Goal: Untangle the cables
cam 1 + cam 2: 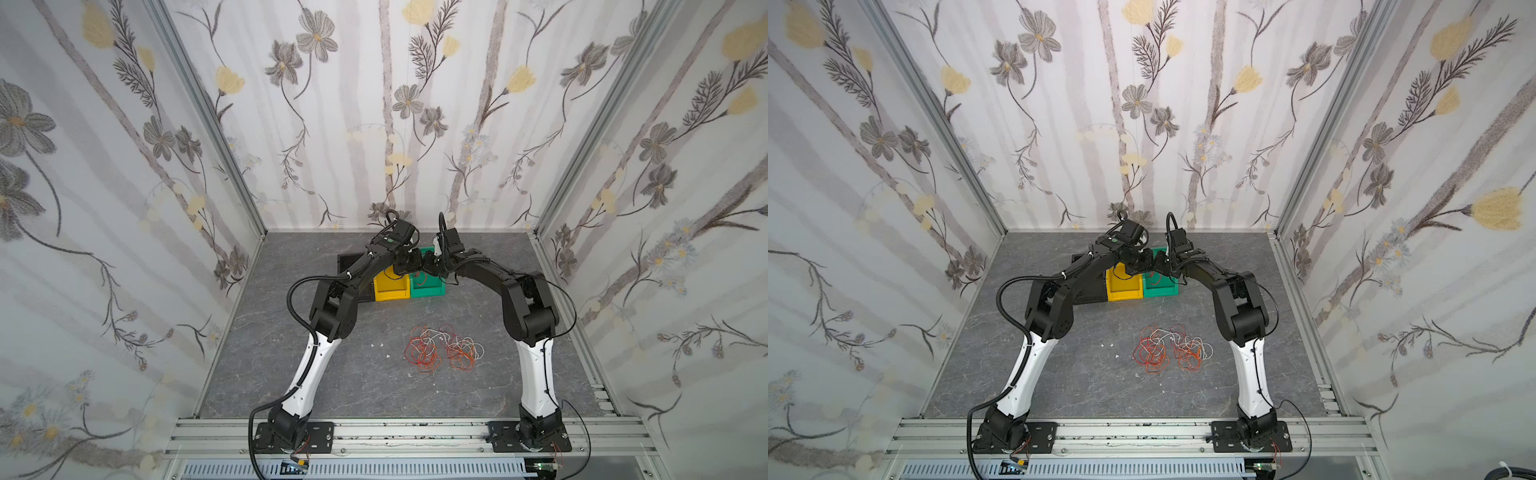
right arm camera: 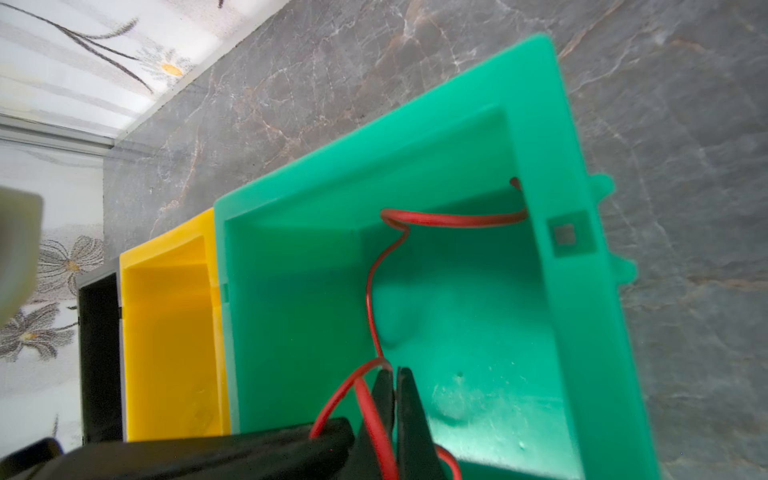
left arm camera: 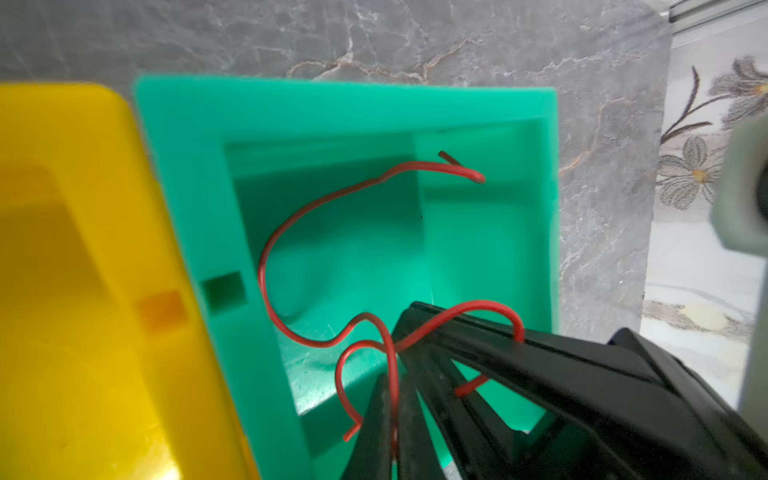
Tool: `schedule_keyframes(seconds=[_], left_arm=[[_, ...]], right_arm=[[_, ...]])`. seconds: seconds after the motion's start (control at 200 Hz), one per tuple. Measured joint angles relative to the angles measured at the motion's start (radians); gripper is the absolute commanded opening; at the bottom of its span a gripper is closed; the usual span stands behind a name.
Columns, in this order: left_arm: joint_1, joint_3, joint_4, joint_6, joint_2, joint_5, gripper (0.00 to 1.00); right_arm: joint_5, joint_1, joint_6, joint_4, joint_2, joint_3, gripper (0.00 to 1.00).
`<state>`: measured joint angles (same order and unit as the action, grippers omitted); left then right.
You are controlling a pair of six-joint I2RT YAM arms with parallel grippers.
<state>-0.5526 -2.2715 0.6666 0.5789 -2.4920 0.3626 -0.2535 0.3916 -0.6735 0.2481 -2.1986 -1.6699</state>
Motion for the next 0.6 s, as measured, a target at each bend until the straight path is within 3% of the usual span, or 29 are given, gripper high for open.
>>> schedule_keyframes(seconds=[0.155,0.6], left_arm=[[0.0,-0.002,0.017,0.0,-0.001,-0.03,0.01],[0.001,-0.012,0.03,0.0,-0.001,-0.047,0.06]], right_arm=[[0.001,0.0,0.001,0.015,0.014,0.0,0.0],[-0.005,-0.003,0.021,0.039,0.128,0.072,0.25]])
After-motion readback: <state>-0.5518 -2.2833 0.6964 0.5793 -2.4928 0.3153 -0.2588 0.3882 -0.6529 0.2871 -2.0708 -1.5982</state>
